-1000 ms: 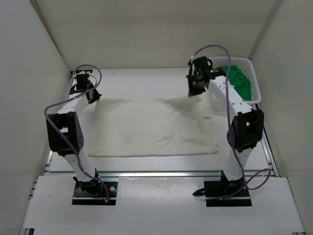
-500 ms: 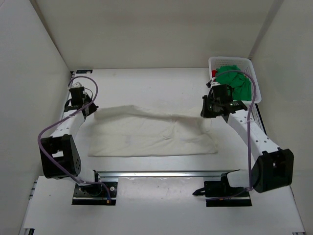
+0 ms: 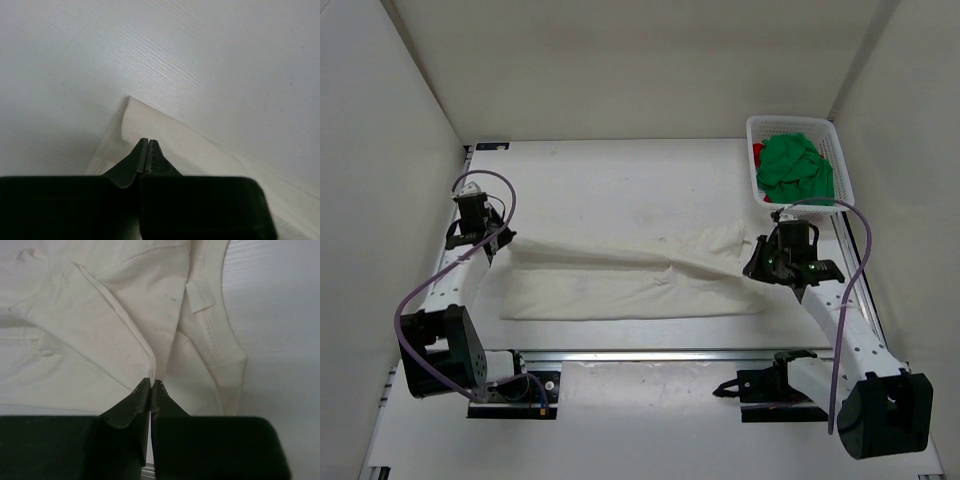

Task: Fold and stack the t-shirts
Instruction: Fold the other side of the tshirt into a rectangle, then rotate the tshirt 90 degrees

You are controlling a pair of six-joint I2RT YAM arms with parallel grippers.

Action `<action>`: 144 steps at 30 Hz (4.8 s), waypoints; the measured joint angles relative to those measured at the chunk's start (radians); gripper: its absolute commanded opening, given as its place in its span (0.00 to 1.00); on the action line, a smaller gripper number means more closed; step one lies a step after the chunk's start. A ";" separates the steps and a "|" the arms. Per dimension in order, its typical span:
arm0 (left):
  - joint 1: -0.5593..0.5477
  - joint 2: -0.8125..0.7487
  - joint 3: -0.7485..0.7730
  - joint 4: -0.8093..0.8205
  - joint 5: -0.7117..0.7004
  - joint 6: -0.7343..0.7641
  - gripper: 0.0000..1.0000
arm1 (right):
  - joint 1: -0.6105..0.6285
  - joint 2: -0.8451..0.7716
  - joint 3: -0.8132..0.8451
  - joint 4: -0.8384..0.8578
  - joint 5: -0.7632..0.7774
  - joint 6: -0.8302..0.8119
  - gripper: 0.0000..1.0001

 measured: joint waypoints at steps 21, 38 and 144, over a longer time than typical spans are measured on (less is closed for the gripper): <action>0.109 -0.123 -0.190 0.023 0.081 -0.098 0.43 | 0.019 -0.198 -0.223 0.082 0.016 0.196 0.08; -0.386 -0.069 -0.266 0.272 0.051 -0.151 0.37 | 0.256 0.561 0.186 0.380 0.021 0.024 0.32; -0.526 0.027 -0.189 0.453 0.312 -0.251 0.46 | 0.229 0.287 -0.078 0.517 0.092 0.190 0.00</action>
